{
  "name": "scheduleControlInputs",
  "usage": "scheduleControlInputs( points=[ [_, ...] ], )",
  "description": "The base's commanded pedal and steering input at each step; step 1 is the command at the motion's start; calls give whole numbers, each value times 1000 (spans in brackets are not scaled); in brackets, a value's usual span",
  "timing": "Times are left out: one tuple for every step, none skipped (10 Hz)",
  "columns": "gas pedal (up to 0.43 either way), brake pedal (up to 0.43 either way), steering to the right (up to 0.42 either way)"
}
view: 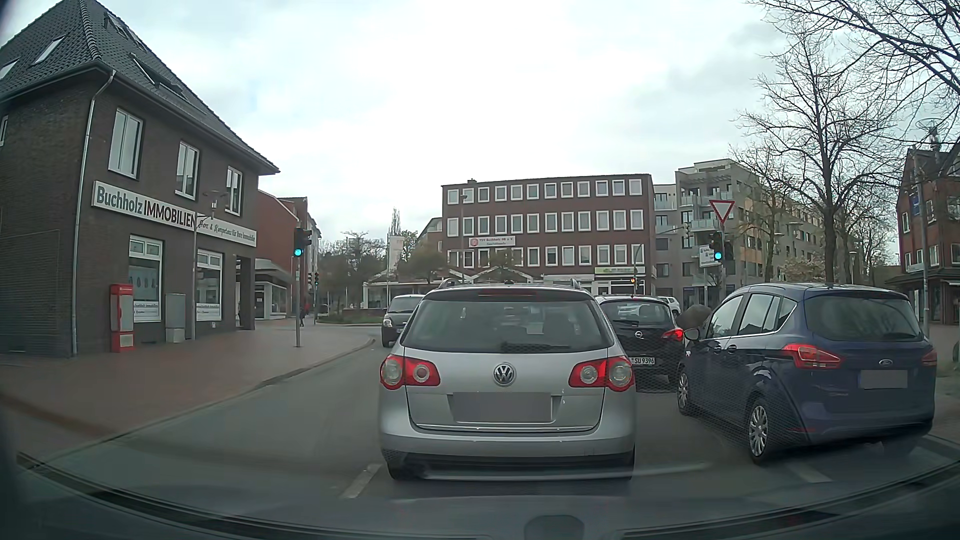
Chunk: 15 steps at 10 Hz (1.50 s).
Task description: Follow the waypoints while adhering to traffic rules and regulations
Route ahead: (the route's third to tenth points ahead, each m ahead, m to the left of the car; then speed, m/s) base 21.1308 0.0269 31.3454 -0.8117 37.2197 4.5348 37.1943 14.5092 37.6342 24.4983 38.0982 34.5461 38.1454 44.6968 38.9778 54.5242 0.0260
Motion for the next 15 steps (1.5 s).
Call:
scheduleControlInputs(
  points=[
    [0,226,-2],
    [0,232,-2],
    [0,226,-2],
    [0,201,-2],
    [0,177,-3],
    [0,146,-2],
    [0,91,-2],
    [0,37,-2],
    [0,6,-2],
    [0,6,-2],
    [0,6,-2],
    [28,6,-3],
    [79,6,-2],
    [110,6,-3],
    [118,6,-3]
  ],
)
